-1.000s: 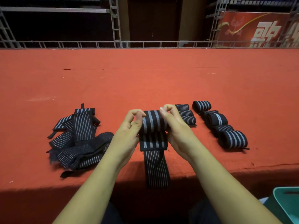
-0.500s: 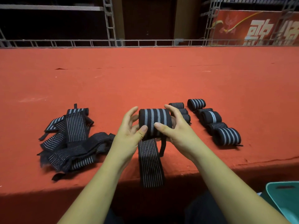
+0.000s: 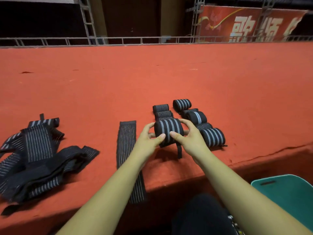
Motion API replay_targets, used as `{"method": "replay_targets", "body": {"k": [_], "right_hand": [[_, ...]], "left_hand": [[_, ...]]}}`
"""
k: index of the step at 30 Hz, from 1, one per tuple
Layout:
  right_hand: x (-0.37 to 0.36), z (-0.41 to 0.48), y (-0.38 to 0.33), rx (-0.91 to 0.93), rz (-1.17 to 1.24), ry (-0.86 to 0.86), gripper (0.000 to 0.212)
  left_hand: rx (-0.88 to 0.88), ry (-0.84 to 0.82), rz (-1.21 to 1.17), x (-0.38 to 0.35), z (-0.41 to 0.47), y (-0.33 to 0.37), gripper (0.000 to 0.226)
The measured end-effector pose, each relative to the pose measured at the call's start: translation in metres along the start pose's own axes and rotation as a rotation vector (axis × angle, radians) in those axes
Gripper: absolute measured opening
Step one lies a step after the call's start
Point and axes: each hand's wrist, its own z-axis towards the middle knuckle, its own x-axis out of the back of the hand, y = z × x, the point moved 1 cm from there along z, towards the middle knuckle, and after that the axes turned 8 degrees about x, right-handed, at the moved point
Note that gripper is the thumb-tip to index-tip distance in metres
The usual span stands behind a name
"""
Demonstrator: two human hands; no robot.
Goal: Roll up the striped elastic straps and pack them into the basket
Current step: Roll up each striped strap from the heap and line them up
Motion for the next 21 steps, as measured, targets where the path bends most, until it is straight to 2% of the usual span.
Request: {"method": "replay_targets", "body": {"k": [3, 8, 10, 13, 16, 21], "right_hand": [[0.006, 0.012, 0.023, 0.005, -0.092, 0.038, 0.060], [0.003, 0.024, 0.044, 0.037, -0.219, 0.079, 0.038], [-0.001, 0.027, 0.053, 0.026, -0.279, 0.095, 0.033], [-0.006, 0.027, 0.062, 0.008, -0.377, 0.057, 0.033], [-0.007, 0.025, 0.065, 0.002, -0.470, -0.005, 0.038], [-0.008, 0.031, 0.039, 0.110, -0.522, 0.038, 0.041]], "left_hand": [[0.066, -0.017, -0.005, -0.018, 0.026, -0.015, 0.051], [0.062, 0.075, 0.127, -0.039, 0.059, -0.028, 0.051], [0.036, 0.102, 0.268, -0.043, 0.065, -0.031, 0.051], [0.003, 0.156, 0.469, -0.044, 0.070, -0.035, 0.056], [0.001, 0.230, 0.503, -0.040, 0.071, -0.035, 0.054], [0.006, 0.235, 0.458, 0.011, 0.058, -0.016, 0.028]]}}
